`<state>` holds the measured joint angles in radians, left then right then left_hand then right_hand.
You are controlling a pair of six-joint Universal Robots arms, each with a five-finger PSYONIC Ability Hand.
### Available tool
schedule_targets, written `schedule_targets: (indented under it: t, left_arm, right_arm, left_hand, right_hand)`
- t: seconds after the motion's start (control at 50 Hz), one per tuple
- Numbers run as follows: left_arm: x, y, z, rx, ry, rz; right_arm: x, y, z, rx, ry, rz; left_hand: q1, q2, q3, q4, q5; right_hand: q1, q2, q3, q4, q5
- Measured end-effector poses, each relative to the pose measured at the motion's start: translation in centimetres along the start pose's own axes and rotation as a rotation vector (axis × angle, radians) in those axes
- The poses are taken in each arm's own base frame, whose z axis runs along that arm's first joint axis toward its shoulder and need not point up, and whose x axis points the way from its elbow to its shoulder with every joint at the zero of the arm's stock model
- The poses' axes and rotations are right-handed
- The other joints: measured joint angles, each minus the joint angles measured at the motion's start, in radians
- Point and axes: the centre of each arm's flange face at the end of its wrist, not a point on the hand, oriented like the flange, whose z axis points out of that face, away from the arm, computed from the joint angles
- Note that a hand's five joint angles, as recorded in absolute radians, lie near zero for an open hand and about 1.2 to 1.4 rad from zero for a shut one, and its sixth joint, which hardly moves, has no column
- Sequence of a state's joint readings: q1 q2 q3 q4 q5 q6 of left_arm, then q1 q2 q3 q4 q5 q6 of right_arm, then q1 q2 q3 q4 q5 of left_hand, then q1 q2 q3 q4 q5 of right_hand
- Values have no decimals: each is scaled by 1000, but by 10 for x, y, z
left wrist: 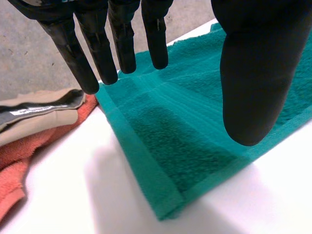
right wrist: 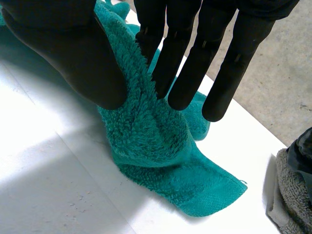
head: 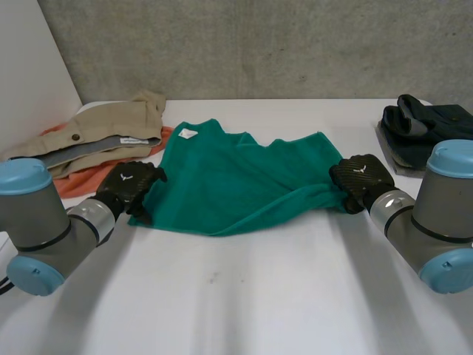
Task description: Fold the laundry.
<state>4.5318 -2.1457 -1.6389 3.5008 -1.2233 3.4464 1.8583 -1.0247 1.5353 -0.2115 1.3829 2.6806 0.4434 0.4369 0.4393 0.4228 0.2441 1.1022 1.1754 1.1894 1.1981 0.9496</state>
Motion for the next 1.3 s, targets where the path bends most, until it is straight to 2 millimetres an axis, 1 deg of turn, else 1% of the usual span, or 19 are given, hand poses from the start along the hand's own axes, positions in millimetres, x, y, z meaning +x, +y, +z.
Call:
schedule_targets:
  t: [0.18,0.42,0.6,0.68,0.78,0.8,0.88,0.9,0.94,0.98,1.0,1.02,1.04,1.1,1.12,1.14,1.3]
  left_arm:
    - [-1,4,9,1,10,68]
    - [3,15,20,-32,30,79]
    - [1,15,27,-46,36,129]
    - [-1,11,33,-29,31,144]
    - [-4,5,45,6,23,159]
    - [-4,4,47,12,21,161]
    - [-4,4,57,27,21,168]
    - [-3,4,59,29,22,169]
    - [-3,4,62,34,24,171]
    - [-2,4,65,39,26,173]
    - [-2,4,66,40,26,174]
    - [-1,2,67,46,27,175]
    - [-1,1,68,48,27,176]
    - [0,-2,69,56,29,177]
    - [0,-2,70,58,29,177]
    - [0,-3,70,59,30,176]
    - [5,-7,64,35,45,164]
  right_arm:
    - [-2,0,0,0,-8,0]
    - [-2,1,0,-2,-10,-2]
    - [-3,1,0,-1,-12,-2]
    - [-4,2,0,-2,-15,-2]
    - [-5,2,-1,-5,-17,-2]
    - [-5,2,-1,-5,-17,-2]
    - [-5,3,-1,-7,-17,-1]
    - [-5,3,-1,-7,-16,-1]
    - [-4,3,-1,-8,-15,-1]
    - [-4,3,-1,-8,-14,-1]
    - [-4,3,-1,-9,-14,-1]
    - [-3,3,-1,-9,-13,0]
    - [-3,3,-1,-9,-12,0]
    - [-2,3,-1,-8,-10,0]
    - [-2,3,-1,-8,-10,0]
    - [-2,3,-1,-8,-10,0]
    - [-2,3,-1,-8,-8,0]
  left_hand:
    - [0,0,0,0,0]
    - [0,8,8,-14,-5]
    - [1,9,8,-11,-1]
    - [54,60,57,79,57]
    - [104,107,105,126,119]
    - [143,143,138,161,157]
    - [222,219,213,233,226]
    - [271,267,261,280,272]
    - [277,273,267,285,278]
    - [386,378,374,391,381]
    - [386,378,374,391,381]
    - [448,442,438,457,446]
    - [483,483,479,491,481]
    - [682,681,675,690,681]
    - [682,681,675,690,681]
    - [721,742,734,758,741]
    - [721,756,749,774,742]
  right_hand:
    - [0,0,0,0,0]
    - [0,0,0,0,0]
    - [0,0,0,0,0]
    - [0,0,0,0,0]
    - [0,0,0,0,0]
    - [0,0,0,0,0]
    - [0,0,0,0,0]
    - [0,0,0,0,0]
    - [0,0,0,0,0]
    - [-1,0,0,0,0]
    - [-1,0,0,0,0]
    - [-1,0,0,0,0]
    - [-1,0,0,0,0]
    - [-1,0,0,0,0]
    - [-1,0,0,0,0]
    - [-1,0,0,0,0]
    - [-1,0,0,0,0]
